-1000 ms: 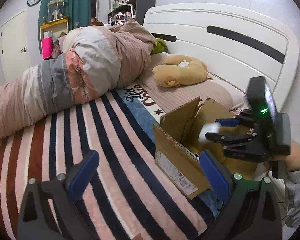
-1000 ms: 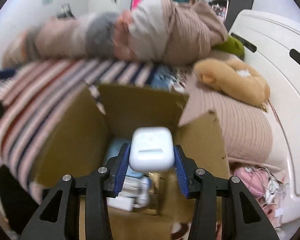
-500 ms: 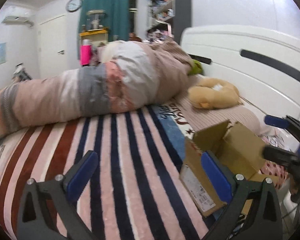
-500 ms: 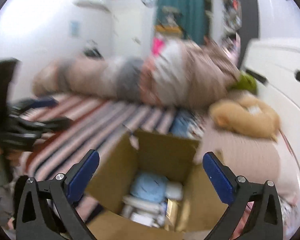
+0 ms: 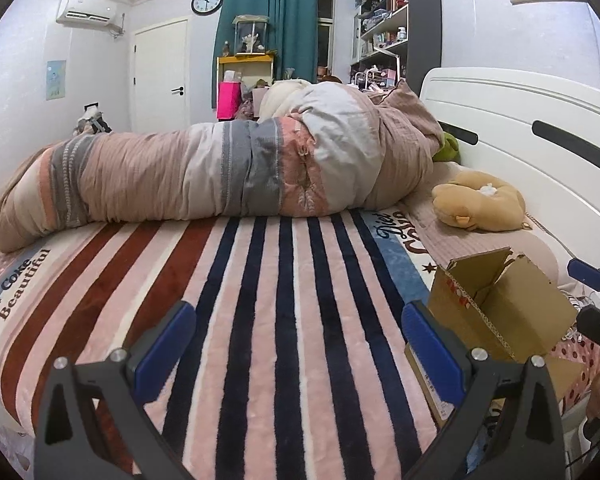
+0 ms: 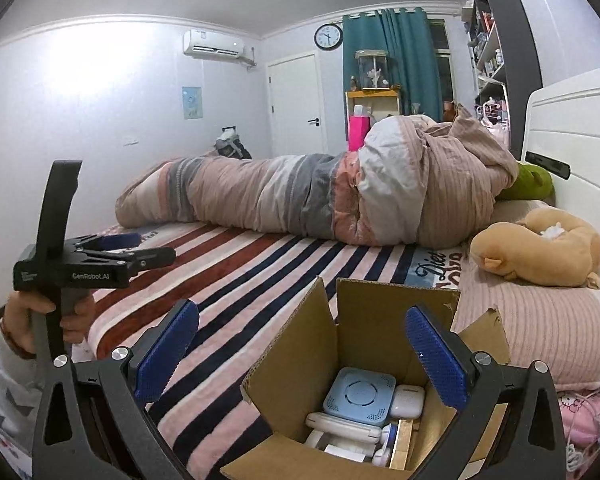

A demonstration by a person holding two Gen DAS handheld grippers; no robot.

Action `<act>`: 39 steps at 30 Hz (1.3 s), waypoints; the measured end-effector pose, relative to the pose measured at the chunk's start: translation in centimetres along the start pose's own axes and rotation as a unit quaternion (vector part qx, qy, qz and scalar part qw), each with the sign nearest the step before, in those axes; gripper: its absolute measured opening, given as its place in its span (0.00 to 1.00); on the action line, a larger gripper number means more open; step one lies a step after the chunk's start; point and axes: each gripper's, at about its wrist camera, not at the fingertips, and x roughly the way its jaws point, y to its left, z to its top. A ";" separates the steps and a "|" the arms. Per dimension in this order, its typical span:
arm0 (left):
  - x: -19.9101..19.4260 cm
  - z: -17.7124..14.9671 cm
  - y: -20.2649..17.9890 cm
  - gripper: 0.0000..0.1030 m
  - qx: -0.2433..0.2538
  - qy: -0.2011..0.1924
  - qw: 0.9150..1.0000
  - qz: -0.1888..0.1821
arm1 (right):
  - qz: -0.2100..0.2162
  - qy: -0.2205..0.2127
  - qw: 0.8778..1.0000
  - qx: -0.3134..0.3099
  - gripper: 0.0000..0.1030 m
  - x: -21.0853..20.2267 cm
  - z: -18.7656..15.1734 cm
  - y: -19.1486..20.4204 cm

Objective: Organize rigid objects

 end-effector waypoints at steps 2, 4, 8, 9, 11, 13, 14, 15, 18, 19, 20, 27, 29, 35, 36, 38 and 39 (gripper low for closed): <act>0.0 0.1 -0.1 0.99 0.003 -0.002 1.000 0.003 | 0.001 -0.002 1.000 0.002 1.00 0.0 0.1 -0.1; -0.1 0.0 -0.2 0.99 0.005 -0.003 1.000 0.005 | 0.000 -0.002 1.000 0.002 1.00 0.0 0.1 -0.3; -0.2 0.0 -0.2 0.99 0.004 -0.003 1.000 0.005 | 0.000 -0.001 1.000 0.001 1.00 0.1 0.0 -0.3; -0.2 0.0 -0.2 0.99 0.004 -0.004 1.000 0.006 | 0.000 -0.002 1.000 0.001 1.00 0.1 0.0 -0.3; -0.3 0.0 -0.2 0.99 0.004 -0.005 1.000 0.008 | 0.001 -0.002 1.000 0.003 1.00 0.1 0.1 -0.4; -0.5 0.0 -0.3 0.99 0.006 -0.009 1.000 0.010 | 0.001 -0.003 1.000 0.002 1.00 0.0 0.1 -0.4; -0.6 0.0 -0.2 0.99 0.007 -0.010 1.000 0.011 | 0.002 -0.003 1.000 0.001 1.00 0.0 0.1 -0.5; -0.6 0.0 -0.3 0.99 0.007 -0.011 1.000 0.011 | 0.001 -0.003 1.000 0.001 1.00 0.1 0.1 -0.5; -0.7 0.1 -0.3 0.99 0.008 -0.012 1.000 0.010 | 0.000 -0.004 1.000 0.005 1.00 0.0 0.0 -0.6; -0.8 0.1 -0.3 0.99 0.009 -0.012 1.000 0.010 | 0.000 -0.004 1.000 0.007 1.00 0.0 0.0 -0.6; -0.8 0.1 -0.3 0.99 0.009 -0.012 1.000 0.010 | -0.001 -0.004 1.000 0.008 1.00 0.0 0.0 -0.6; -0.8 0.1 -0.5 0.99 0.009 -0.010 1.000 0.006 | -0.006 -0.001 1.000 0.013 1.00 0.2 -0.2 -0.8; -0.8 0.1 -0.5 0.99 0.010 -0.011 1.000 0.006 | -0.005 -0.001 1.000 0.013 1.00 0.2 -0.1 -0.9; -0.7 0.0 -0.5 0.99 0.009 -0.010 1.000 0.003 | -0.005 0.000 1.000 0.012 1.00 0.2 -0.1 -1.0; -0.7 0.0 -0.5 0.99 0.009 -0.010 1.000 0.003 | -0.005 0.000 1.000 0.012 1.00 0.2 -0.2 -1.0; -0.7 0.0 -0.4 0.99 0.009 -0.010 1.000 0.003 | -0.005 0.000 1.000 0.012 1.00 0.2 -0.1 -1.0; -0.7 0.0 -0.4 0.99 0.009 -0.010 1.000 0.002 | -0.005 0.000 1.000 0.011 1.00 0.2 -0.1 -0.9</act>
